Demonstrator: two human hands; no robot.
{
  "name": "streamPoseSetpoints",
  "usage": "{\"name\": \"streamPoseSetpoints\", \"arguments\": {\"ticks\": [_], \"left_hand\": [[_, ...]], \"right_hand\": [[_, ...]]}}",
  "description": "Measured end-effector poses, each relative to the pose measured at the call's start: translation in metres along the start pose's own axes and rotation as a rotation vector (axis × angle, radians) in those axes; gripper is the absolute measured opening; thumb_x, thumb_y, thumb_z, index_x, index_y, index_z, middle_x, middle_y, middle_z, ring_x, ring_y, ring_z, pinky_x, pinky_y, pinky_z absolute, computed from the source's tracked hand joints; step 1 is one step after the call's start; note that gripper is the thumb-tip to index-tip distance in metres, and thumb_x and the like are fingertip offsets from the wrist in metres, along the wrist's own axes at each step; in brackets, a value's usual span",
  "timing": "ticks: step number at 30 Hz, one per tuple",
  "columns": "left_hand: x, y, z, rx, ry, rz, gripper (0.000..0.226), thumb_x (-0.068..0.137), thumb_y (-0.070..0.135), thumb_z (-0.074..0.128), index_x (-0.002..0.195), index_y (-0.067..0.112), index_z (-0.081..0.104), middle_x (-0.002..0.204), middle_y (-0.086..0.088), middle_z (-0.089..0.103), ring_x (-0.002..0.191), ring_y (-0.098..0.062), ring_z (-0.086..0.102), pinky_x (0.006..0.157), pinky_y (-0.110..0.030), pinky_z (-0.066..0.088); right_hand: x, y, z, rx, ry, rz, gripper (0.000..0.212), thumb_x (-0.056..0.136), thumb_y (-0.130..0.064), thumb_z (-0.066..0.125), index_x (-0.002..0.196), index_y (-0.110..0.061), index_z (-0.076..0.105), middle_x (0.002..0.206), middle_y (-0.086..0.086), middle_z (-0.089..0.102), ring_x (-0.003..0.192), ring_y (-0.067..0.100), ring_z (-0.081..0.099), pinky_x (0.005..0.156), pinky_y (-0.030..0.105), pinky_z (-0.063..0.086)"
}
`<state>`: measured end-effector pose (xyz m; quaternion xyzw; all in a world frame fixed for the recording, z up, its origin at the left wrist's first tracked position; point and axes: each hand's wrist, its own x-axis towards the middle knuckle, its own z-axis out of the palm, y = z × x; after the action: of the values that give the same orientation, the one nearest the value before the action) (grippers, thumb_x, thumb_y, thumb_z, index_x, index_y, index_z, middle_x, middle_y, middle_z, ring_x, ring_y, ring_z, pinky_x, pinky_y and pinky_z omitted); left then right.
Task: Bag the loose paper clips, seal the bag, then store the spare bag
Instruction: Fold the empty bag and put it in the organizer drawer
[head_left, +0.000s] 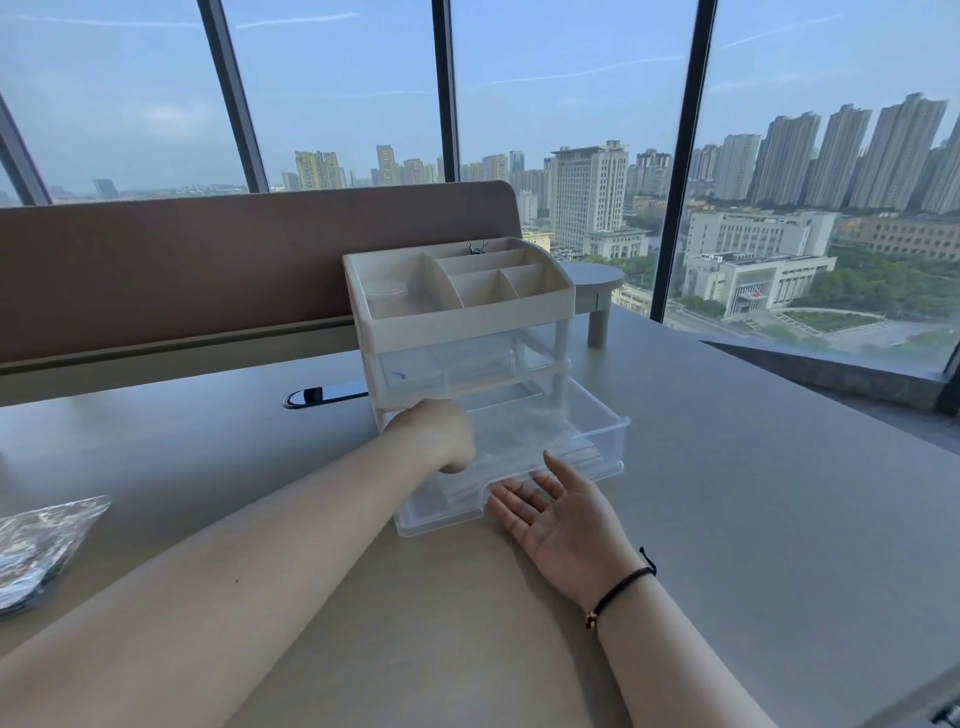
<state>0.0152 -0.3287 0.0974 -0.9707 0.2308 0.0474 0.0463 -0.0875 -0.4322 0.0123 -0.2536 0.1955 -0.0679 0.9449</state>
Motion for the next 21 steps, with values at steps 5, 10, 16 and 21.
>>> {"name": "streamPoseSetpoints", "arguments": {"ticks": [5, 10, 16, 21], "left_hand": [[-0.018, -0.014, -0.002, -0.227, 0.179, 0.017, 0.019, 0.09, 0.013, 0.048, 0.074, 0.012, 0.059, 0.07, -0.006, 0.056, 0.066, -0.026, 0.06, 0.05, -0.027, 0.04], [-0.038, -0.038, 0.04, -0.466, 0.661, 0.112, 0.034, 0.094, 0.04, 0.054, 0.115, 0.018, 0.068, 0.122, 0.0, 0.068, 0.113, -0.023, 0.06, 0.089, -0.033, 0.05], [-0.035, -0.063, 0.1, -0.696, 0.865, 0.066, 0.043, 0.089, 0.018, 0.065, 0.13, 0.011, 0.053, 0.142, -0.007, 0.046, 0.131, -0.023, 0.044, 0.104, -0.034, 0.041], [-0.022, -0.067, 0.107, -0.79, 0.815, 0.046, 0.027, 0.084, 0.007, 0.065, 0.109, 0.014, 0.058, 0.113, -0.003, 0.052, 0.103, -0.024, 0.057, 0.083, -0.028, 0.044]], "right_hand": [[-0.001, 0.0, 0.001, -0.013, 0.009, -0.021, 0.059, 0.097, -0.022, 0.057, 0.147, -0.004, 0.03, 0.127, 0.033, 0.053, 0.12, 0.046, 0.055, 0.107, 0.053, 0.043], [0.006, 0.001, 0.006, -0.037, -0.014, -0.029, 0.058, 0.098, -0.024, 0.056, 0.148, -0.009, 0.03, 0.127, 0.03, 0.053, 0.121, 0.044, 0.056, 0.101, 0.055, 0.047], [0.032, 0.002, 0.022, -0.011, -0.025, -0.042, 0.058, 0.098, -0.027, 0.056, 0.148, -0.011, 0.03, 0.13, 0.028, 0.052, 0.123, 0.042, 0.055, 0.101, 0.057, 0.046], [0.065, 0.004, 0.033, 0.023, -0.057, -0.054, 0.062, 0.097, -0.031, 0.057, 0.149, -0.014, 0.03, 0.126, 0.026, 0.053, 0.125, 0.042, 0.053, 0.105, 0.057, 0.043]]}}
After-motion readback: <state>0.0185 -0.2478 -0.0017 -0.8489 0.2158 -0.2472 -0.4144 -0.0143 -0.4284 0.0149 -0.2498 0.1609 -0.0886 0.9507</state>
